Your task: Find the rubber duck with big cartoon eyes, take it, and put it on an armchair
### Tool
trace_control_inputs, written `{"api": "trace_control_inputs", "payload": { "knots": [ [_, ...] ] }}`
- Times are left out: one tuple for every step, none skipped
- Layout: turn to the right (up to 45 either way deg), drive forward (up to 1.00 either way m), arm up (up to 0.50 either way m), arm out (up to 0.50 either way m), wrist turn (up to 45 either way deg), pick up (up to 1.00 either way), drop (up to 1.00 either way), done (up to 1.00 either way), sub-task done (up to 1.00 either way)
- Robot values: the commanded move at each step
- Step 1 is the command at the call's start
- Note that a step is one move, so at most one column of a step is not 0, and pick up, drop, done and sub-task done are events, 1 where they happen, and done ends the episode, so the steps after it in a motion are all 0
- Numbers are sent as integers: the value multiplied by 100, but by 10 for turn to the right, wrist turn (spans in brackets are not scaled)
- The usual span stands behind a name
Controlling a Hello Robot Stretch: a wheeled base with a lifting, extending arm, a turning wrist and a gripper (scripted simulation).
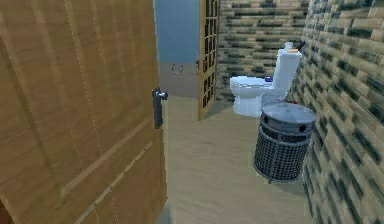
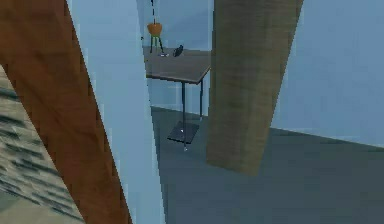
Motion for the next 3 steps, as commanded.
{"api": "trace_control_inputs", "payload": {
  "knots": [
    [60,0,0,0,0,0,0,0,0],
    [0,90,0,0,0,0,0,0,0],
    [300,0,0,0,0,0,0,0,0]
  ]
}}
